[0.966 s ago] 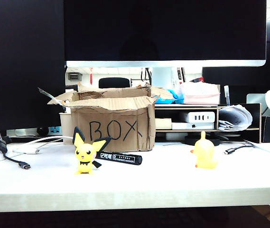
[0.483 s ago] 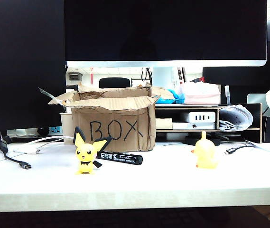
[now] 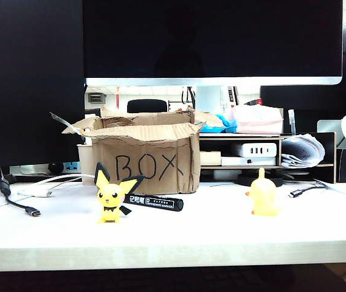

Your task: Put the doll that is least similar in color compared to the others into the paper box.

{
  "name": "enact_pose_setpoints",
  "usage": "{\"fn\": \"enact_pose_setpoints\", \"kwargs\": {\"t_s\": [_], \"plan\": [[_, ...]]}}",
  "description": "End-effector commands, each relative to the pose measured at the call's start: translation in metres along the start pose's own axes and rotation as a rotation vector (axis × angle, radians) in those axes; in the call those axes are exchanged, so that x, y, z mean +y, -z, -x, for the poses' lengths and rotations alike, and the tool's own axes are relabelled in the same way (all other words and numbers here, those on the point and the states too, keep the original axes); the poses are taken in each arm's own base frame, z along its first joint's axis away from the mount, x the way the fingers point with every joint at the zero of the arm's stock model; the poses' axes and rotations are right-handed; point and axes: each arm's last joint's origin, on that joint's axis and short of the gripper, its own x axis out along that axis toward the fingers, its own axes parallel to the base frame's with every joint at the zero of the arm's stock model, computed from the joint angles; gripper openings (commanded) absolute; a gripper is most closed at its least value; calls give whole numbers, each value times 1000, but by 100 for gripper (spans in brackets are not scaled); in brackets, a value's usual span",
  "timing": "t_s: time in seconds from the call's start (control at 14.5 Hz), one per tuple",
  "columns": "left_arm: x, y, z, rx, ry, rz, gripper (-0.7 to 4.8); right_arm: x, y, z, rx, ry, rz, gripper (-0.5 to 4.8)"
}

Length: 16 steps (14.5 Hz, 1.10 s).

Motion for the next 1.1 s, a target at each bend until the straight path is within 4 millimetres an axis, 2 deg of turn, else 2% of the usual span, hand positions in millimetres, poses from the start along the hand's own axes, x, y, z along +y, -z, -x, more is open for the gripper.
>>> {"fn": "enact_pose_setpoints", "kwargs": {"t_s": [0.07,0.48,1.1], "plan": [[0,-2,0,-15,0,-2,-5,0,0,0,-20,-6,-2,4],[0,-2,0,-15,0,-2,-5,4,0,0,-19,-63,-4,4],[0,-2,0,-15,0,-2,-5,3,1,-1,-19,-11,-4,4]]}}
